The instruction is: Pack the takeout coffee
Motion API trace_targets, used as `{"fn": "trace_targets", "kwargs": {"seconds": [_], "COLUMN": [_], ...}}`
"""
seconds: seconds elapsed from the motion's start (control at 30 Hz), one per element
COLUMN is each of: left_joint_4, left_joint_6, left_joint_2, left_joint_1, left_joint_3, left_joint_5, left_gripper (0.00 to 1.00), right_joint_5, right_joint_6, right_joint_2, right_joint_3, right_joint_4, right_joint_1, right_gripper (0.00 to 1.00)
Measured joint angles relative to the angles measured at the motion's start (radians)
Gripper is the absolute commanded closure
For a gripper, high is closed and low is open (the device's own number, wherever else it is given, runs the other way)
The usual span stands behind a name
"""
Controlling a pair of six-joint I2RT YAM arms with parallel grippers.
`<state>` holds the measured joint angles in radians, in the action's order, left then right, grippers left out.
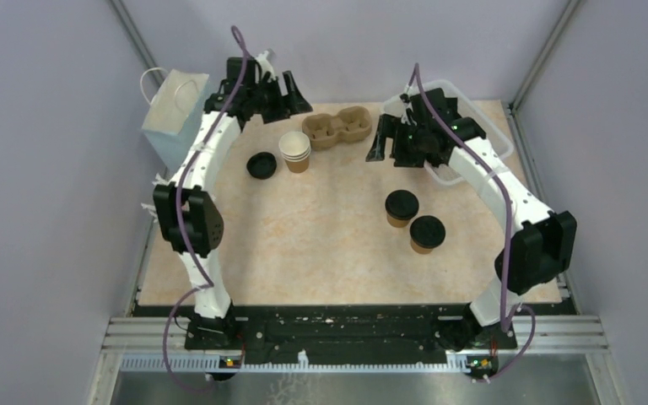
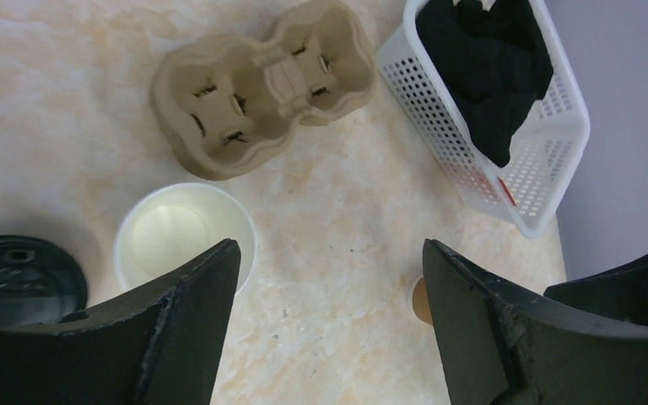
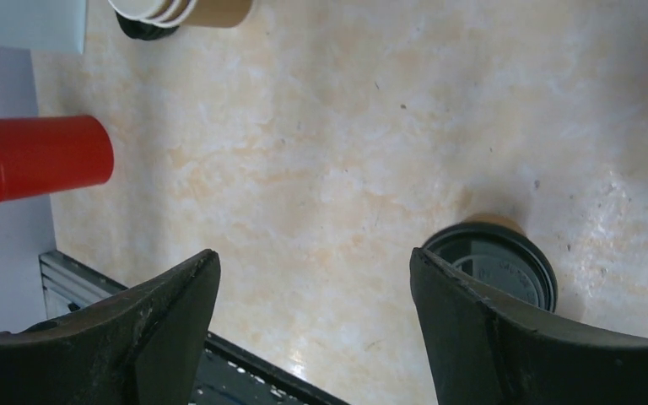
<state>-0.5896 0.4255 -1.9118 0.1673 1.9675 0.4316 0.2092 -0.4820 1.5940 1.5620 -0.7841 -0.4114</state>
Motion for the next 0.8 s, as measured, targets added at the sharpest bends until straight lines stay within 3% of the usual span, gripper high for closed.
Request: {"fn": "trace_targets", "kwargs": {"seconds": [0.27, 0.4, 0.53, 0.8], "left_joint_4": [0.041, 0.04, 0.041, 0.049], "left_joint_6": [-0.071, -0.11, -0.108, -0.078], "left_joint_2": [-0.264, -0.373, -0.405, -0.414], "left_joint_1": [0.132, 0.187, 0.201, 0.172], "left_joint_3": [0.155, 0.275, 0.294, 0.325], "left_joint_5": [0.006, -0.077, -0.166, -0.39], "left_gripper": [0.4, 0.37, 0.38, 0.49], "right_joint_5": [0.055, 0.058, 0.053, 0.045], "right_joint_6": [0.047, 0.079, 0.13, 0.201], "right_joint_2": [0.024, -0.051, -0.091, -0.095], "right_joint_3": [0.053, -0.014, -0.017, -0.016], "right_joint_4": [-0.02, -0.051, -0.098, -0.144], "right_joint_1": [0.004, 0.005, 0.018, 0.037], "right_gripper": [0.18, 0.18, 0.18, 0.19]}}
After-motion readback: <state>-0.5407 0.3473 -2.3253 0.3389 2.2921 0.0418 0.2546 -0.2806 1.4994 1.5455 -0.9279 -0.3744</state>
